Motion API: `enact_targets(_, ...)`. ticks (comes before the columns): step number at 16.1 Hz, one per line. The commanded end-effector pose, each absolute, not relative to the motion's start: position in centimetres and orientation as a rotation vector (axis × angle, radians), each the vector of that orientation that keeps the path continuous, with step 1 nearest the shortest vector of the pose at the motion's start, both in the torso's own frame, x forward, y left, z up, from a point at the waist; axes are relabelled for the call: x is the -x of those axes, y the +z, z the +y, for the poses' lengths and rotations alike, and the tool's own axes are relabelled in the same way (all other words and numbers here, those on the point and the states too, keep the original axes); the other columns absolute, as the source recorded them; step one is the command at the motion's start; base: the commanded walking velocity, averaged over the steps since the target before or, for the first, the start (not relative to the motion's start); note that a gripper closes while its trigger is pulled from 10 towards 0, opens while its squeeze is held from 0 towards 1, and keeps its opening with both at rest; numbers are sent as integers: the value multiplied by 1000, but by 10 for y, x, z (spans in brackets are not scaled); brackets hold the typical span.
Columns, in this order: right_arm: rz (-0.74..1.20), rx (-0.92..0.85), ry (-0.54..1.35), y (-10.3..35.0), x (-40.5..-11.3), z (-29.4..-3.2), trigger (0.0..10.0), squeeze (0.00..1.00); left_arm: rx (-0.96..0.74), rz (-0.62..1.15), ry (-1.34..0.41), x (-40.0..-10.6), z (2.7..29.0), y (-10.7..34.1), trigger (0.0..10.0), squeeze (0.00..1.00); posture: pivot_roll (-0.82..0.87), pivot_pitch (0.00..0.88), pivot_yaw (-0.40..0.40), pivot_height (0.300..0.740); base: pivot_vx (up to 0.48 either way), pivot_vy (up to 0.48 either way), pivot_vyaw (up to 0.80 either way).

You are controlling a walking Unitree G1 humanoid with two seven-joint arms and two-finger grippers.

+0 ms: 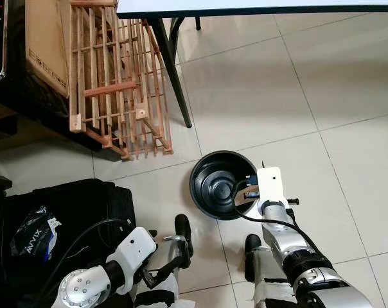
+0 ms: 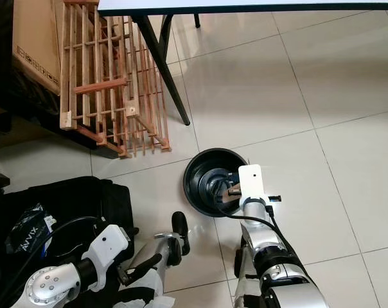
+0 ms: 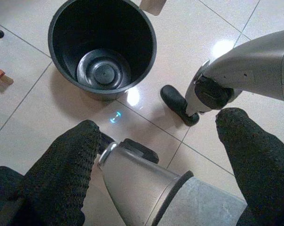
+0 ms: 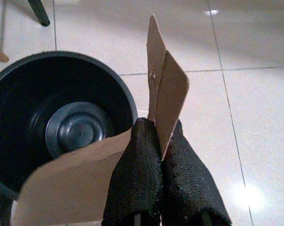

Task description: Picking trash to rubbish bin

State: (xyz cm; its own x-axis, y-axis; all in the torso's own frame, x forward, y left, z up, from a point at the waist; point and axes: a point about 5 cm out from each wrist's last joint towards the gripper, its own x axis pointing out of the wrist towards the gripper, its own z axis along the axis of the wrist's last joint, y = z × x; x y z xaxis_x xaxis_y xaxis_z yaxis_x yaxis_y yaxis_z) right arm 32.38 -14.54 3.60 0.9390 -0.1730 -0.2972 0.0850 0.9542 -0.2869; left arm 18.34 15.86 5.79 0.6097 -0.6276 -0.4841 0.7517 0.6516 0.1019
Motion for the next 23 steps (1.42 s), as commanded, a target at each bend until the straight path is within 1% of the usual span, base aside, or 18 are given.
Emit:
enact_targets(1, 360, 270, -126, 25, -315, -141, 10000, 0, -294, 491, -800, -173, 164, 51, 10000, 0, 146, 558, 172, 740, 0, 0, 0)
enact_targets(3, 354, 269, -118, 25, -315, -139, 10000, 0, -294, 493, -799, -172, 163, 51, 10000, 0, 145, 561, 169, 740, 0, 0, 0)
enact_targets(4, 349, 269, -116, 25, -315, -139, 10000, 482, -293, 494, -797, -171, 163, 51, 10000, 0, 146, 565, 168, 740, 0, 0, 0)
enact_targets(5, 344, 265, -115, 25, -314, -138, 10000, 1000, -292, 497, -797, -169, 163, 50, 10000, 0, 146, 567, 168, 740, 0, 0, 0)
enact_targets(17, 311, 273, -127, 28, -315, -140, 10000, 1000, -296, 516, -793, -165, 165, 49, 10000, 0, 149, 582, 170, 740, 0, 0, 0)
enact_targets(21, 312, 278, -125, 27, -315, -141, 10000, 1000, -297, 515, -793, -165, 164, 47, 10000, 0, 144, 571, 166, 740, 0, 0, 0)
enact_targets(22, 307, 285, -127, 29, -316, -143, 10000, 0, -297, 512, -793, -167, 163, 47, 10000, 0, 138, 561, 162, 740, 0, 0, 0)
enact_targets(23, 300, 291, -131, 30, -317, -144, 10000, 0, -296, 507, -794, -169, 162, 46, 10000, 0, 132, 549, 160, 740, 0, 0, 0)
